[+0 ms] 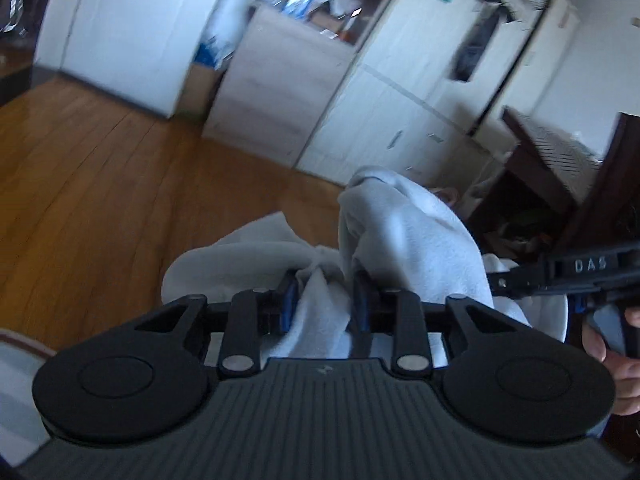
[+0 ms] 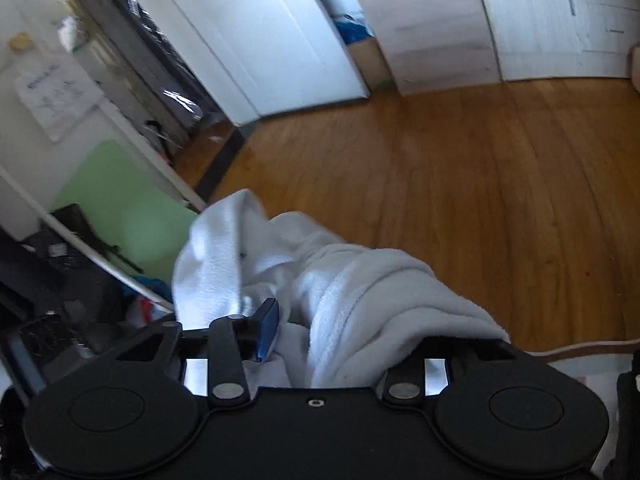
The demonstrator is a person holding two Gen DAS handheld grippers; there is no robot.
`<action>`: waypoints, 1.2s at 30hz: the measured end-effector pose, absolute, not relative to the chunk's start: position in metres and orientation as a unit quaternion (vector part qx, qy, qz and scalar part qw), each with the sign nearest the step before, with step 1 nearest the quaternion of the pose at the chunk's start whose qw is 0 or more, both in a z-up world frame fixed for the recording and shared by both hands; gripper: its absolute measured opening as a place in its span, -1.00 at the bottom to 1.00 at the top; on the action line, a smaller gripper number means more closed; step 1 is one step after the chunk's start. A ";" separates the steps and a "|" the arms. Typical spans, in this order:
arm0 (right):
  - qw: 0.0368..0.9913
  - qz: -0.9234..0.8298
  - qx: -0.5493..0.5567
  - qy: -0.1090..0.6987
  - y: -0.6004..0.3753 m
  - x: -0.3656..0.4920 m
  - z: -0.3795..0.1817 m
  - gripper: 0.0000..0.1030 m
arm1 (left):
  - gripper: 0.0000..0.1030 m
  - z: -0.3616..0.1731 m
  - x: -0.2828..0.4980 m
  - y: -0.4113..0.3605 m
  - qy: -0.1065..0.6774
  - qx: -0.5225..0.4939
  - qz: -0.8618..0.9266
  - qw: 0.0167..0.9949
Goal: Fold clothes
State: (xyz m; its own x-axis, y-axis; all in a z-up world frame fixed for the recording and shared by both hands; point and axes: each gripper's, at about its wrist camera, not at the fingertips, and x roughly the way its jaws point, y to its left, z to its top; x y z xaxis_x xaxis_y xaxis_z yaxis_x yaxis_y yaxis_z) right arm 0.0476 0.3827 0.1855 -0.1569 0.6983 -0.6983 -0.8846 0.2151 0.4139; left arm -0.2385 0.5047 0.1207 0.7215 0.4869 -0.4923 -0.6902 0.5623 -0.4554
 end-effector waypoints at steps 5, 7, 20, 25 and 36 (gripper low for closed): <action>0.718 0.503 -0.207 0.435 0.422 0.080 0.069 -0.09 | -0.05 0.000 -0.247 0.574 0.270 -0.388 0.374 0.798; 0.721 0.499 -0.237 0.419 0.427 0.082 0.035 -0.09 | -0.05 -0.041 -0.246 0.587 0.262 -0.432 0.367 0.781; 0.628 0.562 -0.279 0.461 0.445 0.061 -0.097 0.23 | 0.18 -0.113 -0.191 0.596 0.361 -0.384 0.290 0.799; 0.591 0.563 -0.349 0.461 0.468 0.024 -0.147 0.19 | 0.16 -0.142 -0.202 0.611 0.383 -0.442 0.328 0.742; 0.637 0.605 -0.290 0.379 0.486 0.019 -0.091 -0.73 | 0.30 -0.149 -0.213 0.621 0.303 -0.483 0.264 0.778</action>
State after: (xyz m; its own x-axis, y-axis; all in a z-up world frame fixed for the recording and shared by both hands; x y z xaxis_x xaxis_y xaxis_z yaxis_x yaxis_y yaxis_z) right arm 0.0190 0.4864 -0.0905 -0.0204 0.5508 -0.8344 -0.9910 0.0992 0.0897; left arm -0.2133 0.6208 -0.1485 0.6767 0.1179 -0.7267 -0.7034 0.3949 -0.5910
